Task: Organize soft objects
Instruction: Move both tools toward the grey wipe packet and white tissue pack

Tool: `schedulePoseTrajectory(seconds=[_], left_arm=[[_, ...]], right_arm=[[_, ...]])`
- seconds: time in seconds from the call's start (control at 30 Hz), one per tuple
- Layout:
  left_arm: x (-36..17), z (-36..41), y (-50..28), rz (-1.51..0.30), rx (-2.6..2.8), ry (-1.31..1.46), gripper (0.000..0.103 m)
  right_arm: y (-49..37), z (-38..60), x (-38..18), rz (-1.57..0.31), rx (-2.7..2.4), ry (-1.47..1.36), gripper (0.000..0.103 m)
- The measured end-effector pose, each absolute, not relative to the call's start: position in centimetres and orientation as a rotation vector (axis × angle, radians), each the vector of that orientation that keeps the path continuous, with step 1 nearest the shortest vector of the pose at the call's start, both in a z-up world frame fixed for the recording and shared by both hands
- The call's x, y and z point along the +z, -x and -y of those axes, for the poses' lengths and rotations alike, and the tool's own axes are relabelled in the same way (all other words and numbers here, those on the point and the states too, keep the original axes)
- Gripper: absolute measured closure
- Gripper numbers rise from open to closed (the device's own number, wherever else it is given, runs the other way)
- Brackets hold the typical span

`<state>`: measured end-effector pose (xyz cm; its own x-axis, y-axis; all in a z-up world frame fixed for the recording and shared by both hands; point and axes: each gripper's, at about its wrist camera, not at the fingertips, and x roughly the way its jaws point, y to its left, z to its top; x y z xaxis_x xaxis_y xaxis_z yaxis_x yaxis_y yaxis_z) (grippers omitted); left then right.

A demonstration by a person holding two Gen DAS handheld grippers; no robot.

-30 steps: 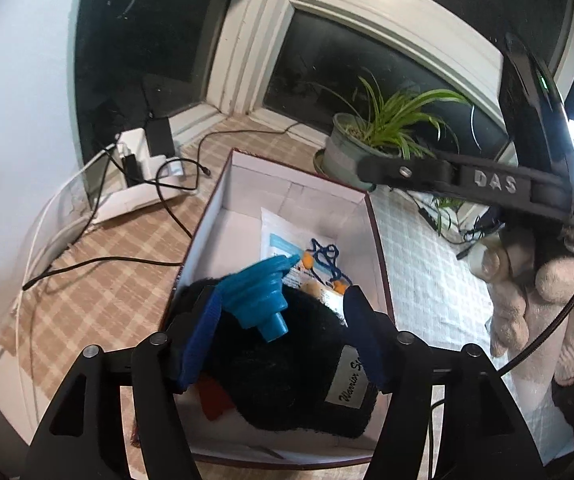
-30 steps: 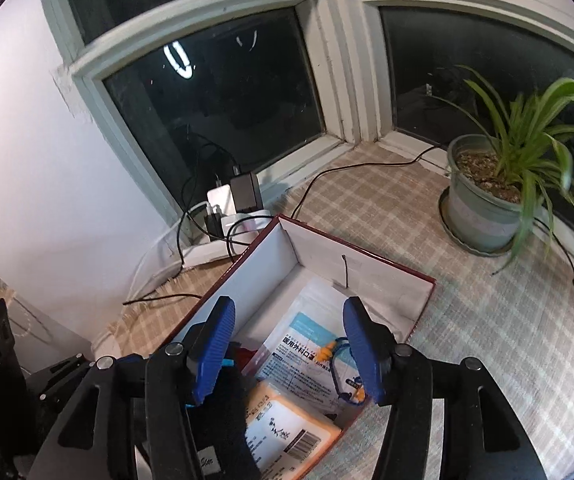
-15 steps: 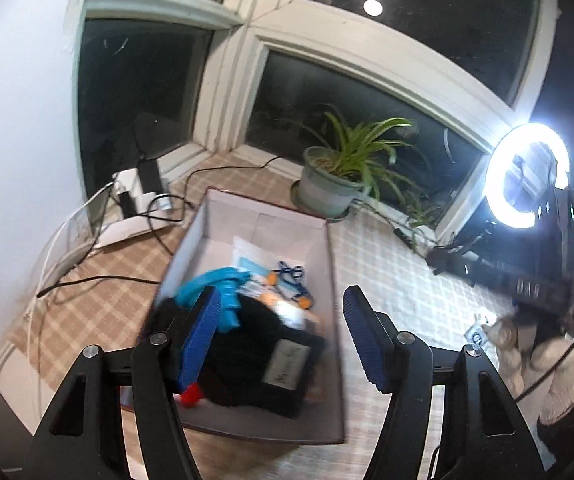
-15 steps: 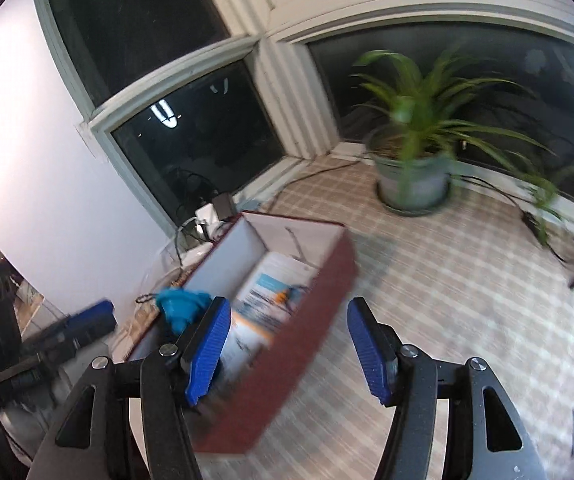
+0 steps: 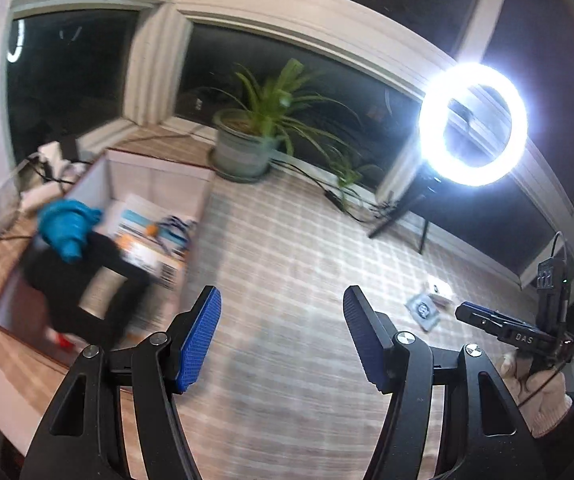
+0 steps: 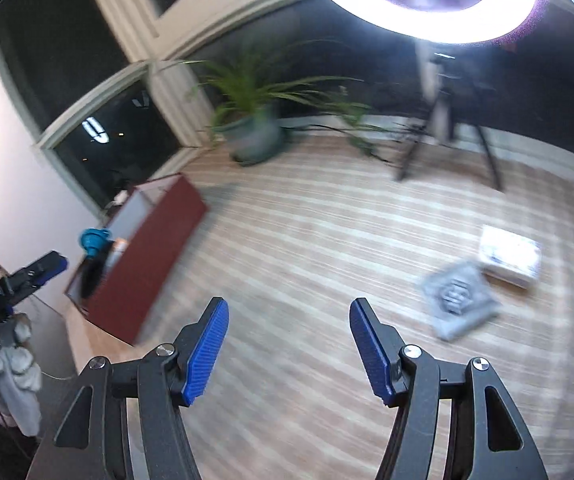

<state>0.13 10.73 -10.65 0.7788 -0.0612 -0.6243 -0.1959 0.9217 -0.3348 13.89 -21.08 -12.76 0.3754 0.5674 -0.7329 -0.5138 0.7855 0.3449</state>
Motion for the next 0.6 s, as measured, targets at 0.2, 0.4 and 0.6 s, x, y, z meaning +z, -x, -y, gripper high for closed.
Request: schedulePoseTrajectory(seconds=[0.2,0.4,0.6], left_arm=[[-12.3,-4.2,-1.7,-0.707,0.017,0.405,0.04],[-13.6,0.3,-3.7,-0.74,0.001,0.438,0.04],[-14.4,2.6,-6.1,-0.763,0.02,0.432,0.04]], right_arm=[[-16.1,28.0,-15.3,-1.009,0.673,-0.052,0.044],[-19.5,31.7,-18.0,-1.063,0.693,-0.064,0.044],[-23.3,31.4,-20.9,-1.104,0.72,-0.028,0.044]])
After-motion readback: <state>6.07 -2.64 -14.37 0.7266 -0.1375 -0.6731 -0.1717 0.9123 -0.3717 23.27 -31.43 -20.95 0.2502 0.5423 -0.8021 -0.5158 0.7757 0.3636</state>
